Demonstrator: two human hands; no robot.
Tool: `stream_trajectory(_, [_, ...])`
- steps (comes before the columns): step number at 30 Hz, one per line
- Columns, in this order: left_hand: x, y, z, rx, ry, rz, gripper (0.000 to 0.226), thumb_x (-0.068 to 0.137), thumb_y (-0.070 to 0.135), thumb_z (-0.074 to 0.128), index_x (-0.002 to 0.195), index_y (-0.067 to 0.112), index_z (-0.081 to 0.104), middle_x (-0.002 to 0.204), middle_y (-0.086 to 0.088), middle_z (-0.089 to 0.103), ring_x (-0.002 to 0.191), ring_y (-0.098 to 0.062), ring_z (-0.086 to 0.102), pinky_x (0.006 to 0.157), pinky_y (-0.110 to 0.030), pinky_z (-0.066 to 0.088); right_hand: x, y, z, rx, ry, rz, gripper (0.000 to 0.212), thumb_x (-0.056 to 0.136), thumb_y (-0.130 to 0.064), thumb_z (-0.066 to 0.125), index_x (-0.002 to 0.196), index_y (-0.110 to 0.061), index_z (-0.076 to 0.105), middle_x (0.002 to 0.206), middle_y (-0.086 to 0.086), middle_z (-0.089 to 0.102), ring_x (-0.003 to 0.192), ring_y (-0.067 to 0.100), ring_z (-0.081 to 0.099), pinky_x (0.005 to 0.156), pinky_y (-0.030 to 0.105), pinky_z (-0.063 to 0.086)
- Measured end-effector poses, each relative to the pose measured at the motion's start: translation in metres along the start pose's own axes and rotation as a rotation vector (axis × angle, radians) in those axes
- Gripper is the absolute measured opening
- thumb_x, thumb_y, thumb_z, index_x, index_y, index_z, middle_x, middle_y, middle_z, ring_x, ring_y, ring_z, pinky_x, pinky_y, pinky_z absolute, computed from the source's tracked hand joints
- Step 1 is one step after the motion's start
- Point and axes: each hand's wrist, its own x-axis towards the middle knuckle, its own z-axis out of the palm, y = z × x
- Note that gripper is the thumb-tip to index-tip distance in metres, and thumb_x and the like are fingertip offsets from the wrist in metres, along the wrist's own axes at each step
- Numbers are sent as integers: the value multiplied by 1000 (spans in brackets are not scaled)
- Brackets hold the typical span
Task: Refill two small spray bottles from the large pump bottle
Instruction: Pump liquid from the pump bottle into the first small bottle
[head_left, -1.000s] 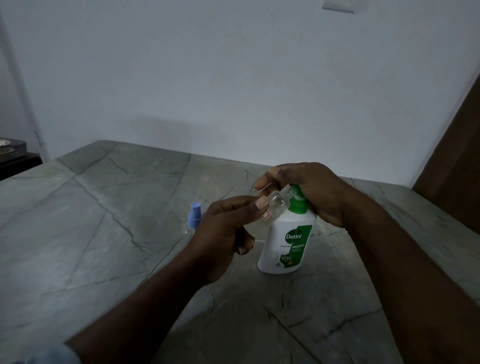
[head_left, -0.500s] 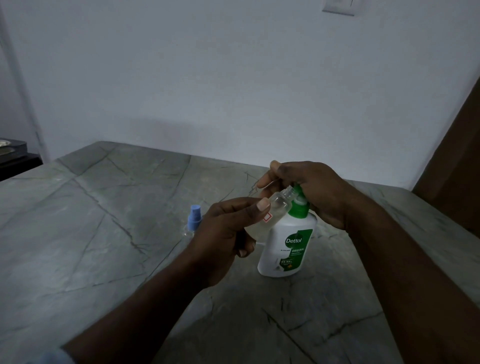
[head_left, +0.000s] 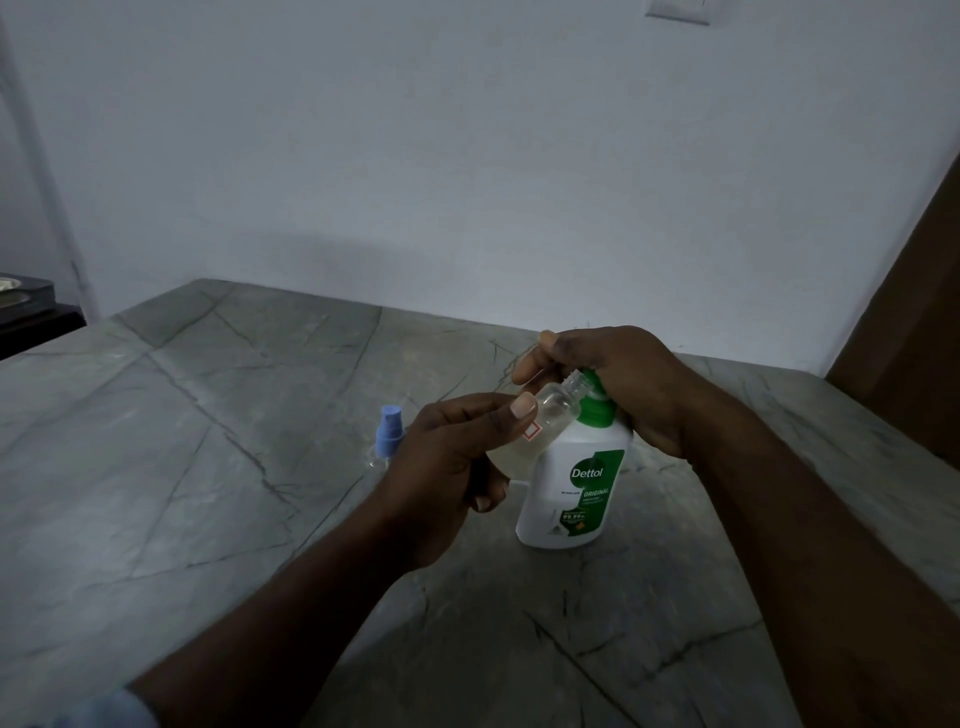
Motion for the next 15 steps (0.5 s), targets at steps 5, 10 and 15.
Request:
stream_trajectory(5, [0, -1, -2, -3, -20, 2, 22, 86, 37, 69, 88, 18, 80, 74, 3, 70, 46, -10, 47, 40, -20, 35, -2, 0, -1, 4, 9, -7, 41, 105, -31, 50, 86, -14, 82, 99, 7, 80, 100, 33, 74, 100, 58, 54])
stream_trajectory(10, [1, 0, -1, -8, -20, 7, 23, 84, 39, 72, 88, 17, 80, 74, 0, 69, 47, -11, 46, 40, -20, 34, -4, -4, -2, 24, -11, -38, 45, 104, -43, 50, 93, -12, 81, 99, 5, 80, 101, 27, 73, 102, 53, 54])
stream_trajectory(15, [1, -1, 0, -10, 1, -7, 25, 82, 35, 70, 93, 14, 80, 77, -1, 71, 48, -13, 47, 40, -21, 35, -6, -7, -1, 47, -22, -54, 45, 104, -41, 50, 94, -8, 80, 95, 10, 80, 95, 31, 75, 95, 49, 58])
